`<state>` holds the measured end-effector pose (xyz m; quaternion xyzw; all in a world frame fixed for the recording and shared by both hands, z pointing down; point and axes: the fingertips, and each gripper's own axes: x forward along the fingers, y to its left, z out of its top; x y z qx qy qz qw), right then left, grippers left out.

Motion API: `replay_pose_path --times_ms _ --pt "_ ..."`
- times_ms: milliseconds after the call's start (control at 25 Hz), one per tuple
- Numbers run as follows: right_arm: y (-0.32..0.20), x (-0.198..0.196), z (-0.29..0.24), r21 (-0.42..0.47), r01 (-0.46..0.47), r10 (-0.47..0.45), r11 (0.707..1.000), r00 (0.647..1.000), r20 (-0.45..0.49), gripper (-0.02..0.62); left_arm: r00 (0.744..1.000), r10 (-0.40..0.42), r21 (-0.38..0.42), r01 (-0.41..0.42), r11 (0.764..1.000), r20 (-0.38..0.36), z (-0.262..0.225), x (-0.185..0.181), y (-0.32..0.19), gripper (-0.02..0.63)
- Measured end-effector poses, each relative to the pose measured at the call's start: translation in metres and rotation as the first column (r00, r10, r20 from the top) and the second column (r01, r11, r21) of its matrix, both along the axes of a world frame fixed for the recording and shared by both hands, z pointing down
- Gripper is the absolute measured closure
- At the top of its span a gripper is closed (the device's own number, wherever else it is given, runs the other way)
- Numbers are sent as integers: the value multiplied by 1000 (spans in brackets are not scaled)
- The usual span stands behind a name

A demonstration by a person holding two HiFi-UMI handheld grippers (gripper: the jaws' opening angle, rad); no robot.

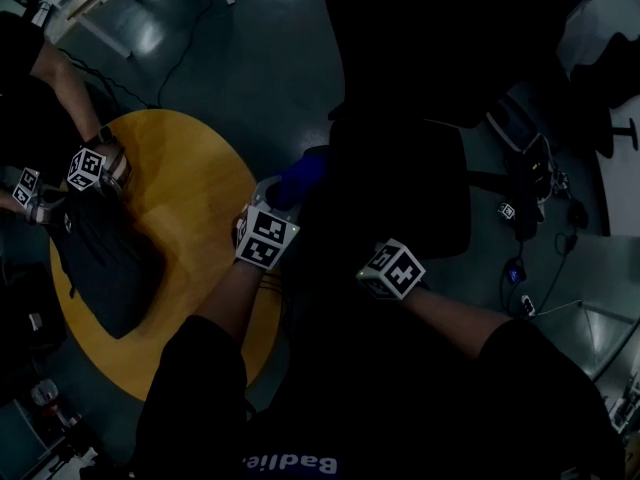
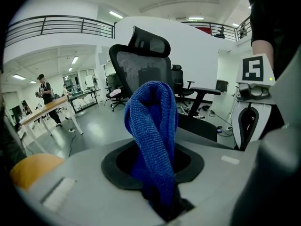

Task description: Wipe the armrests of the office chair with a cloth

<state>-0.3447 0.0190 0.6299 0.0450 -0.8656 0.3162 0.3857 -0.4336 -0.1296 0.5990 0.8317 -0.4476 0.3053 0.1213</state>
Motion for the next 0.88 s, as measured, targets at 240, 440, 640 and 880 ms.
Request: replay_pose_path --times_ms 240,440,640,880 --pt "0 -2 -1 -16 7 -7 1000 1000 2 591 1000 2 -15 -2 1000 -2 -2 3 28 477" --pt "-1 -6 1 -31 14 -14 999 1000 4 591 1000 7 -35 -7 999 -7 -1 5 49 477" --pt "-2 -10 1 -45 18 -18 999 1000 12 591 1000 11 -61 -13 998 -26 -1 8 75 477" --pt "-2 -10 1 -40 29 -29 999 1000 8 591 998 -29 -92 23 996 -62 -3 18 106 477"
